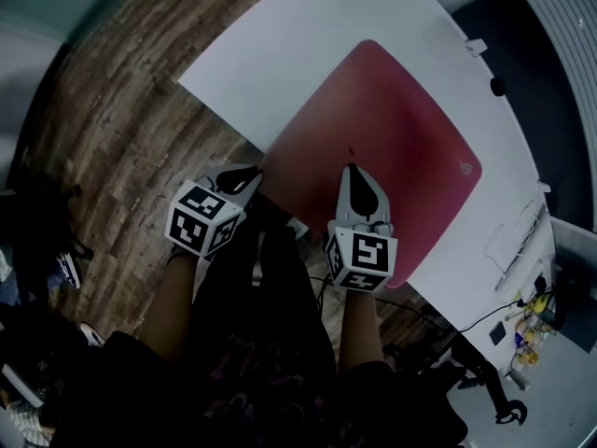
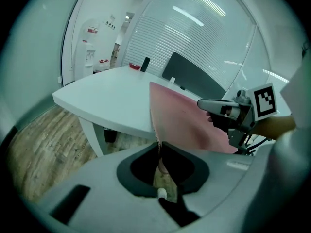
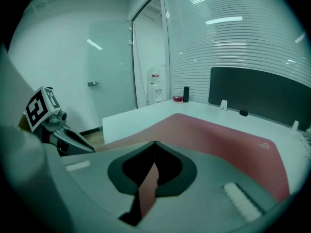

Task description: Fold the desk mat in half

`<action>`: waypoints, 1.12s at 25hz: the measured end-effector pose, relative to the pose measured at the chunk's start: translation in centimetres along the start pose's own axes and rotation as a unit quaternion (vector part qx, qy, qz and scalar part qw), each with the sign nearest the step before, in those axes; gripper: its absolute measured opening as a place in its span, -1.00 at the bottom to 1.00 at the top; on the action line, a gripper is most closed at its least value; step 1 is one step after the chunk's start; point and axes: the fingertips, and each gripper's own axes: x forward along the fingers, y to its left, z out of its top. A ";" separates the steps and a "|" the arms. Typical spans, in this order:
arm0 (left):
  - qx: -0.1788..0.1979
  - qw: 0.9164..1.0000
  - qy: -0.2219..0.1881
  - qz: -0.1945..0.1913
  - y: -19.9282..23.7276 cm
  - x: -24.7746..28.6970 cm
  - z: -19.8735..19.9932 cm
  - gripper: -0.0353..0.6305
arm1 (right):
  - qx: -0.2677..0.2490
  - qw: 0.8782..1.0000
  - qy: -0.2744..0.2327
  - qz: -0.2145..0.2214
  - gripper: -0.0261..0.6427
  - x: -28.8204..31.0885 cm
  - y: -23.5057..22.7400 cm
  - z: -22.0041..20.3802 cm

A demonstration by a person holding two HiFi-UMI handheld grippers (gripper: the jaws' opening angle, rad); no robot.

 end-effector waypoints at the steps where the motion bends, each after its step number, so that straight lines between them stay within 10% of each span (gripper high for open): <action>1: 0.007 1.000 0.002 0.001 -0.3 -0.3 0.1 -0.82 | 0.002 1.000 -0.003 -0.001 -0.90 -0.2 -0.1 0.2; 17: 0.127 0.991 -0.014 -0.033 -10.1 -0.5 7.0 -0.83 | 0.073 0.991 -0.076 -0.078 -0.90 -8.2 -7.4 1.8; 28: 0.242 0.962 0.036 -0.123 -22.6 6.5 8.0 -0.83 | 0.139 0.965 -0.091 -0.202 -0.90 -18.1 -17.6 -3.2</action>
